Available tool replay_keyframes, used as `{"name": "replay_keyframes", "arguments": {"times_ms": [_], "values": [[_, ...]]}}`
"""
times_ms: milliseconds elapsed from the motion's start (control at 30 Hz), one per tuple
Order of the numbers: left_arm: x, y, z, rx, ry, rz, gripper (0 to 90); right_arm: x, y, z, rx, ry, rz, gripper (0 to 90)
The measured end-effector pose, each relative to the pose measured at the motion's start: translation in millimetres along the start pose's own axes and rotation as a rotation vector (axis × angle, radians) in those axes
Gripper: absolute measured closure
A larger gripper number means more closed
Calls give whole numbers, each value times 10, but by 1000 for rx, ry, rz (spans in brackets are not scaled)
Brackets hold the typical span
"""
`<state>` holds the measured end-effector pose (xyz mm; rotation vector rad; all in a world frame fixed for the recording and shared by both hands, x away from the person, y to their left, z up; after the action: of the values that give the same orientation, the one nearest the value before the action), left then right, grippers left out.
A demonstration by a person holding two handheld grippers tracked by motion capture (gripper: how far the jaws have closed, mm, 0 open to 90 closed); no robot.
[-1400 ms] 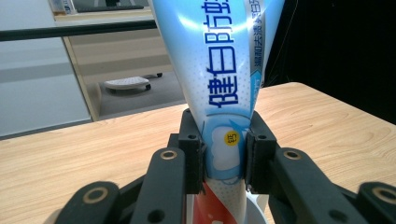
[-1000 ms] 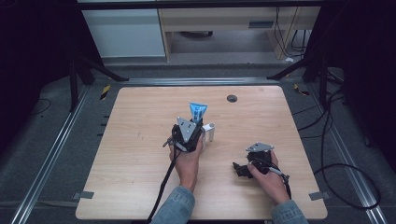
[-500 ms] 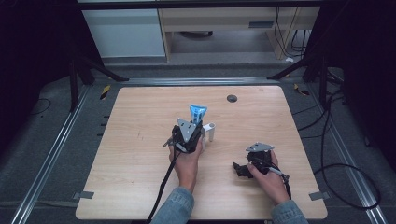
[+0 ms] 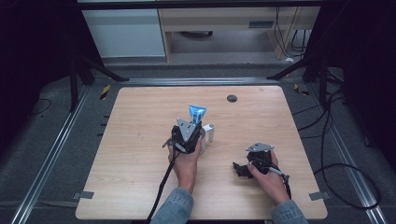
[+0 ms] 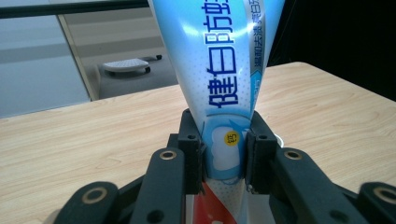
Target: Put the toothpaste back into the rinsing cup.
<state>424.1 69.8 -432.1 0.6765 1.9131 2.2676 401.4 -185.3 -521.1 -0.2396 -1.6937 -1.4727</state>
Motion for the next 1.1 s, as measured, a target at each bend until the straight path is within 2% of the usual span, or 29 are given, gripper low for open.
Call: {"name": "replay_keyframes", "arguments": {"times_ms": [400, 667, 933, 1100], "values": [[-76, -55, 3, 7, -18, 50, 717, 0, 0, 0, 0, 0, 0, 4], [-83, -51, 10, 10, -17, 53, 712, 0, 0, 0, -1, 0, 0, 4], [-96, -27, -28, -15, -19, 72, 704, 0, 0, 0, 0, 0, 0, 4], [-101, -24, -13, -3, -16, 73, 699, 0, 0, 1, -1, 0, 0, 4]]}}
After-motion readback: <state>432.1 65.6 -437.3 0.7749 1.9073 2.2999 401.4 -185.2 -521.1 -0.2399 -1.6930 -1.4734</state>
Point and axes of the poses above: each handheld gripper's, and its own axes: x roughly backward along the jaws, y roughly out of its top, z roughly to its left, the point moved 1 cm from there along -x, roughly forward along the jaws, and after that the axes turned 4 degrees about -x, right-handed, at the moved point
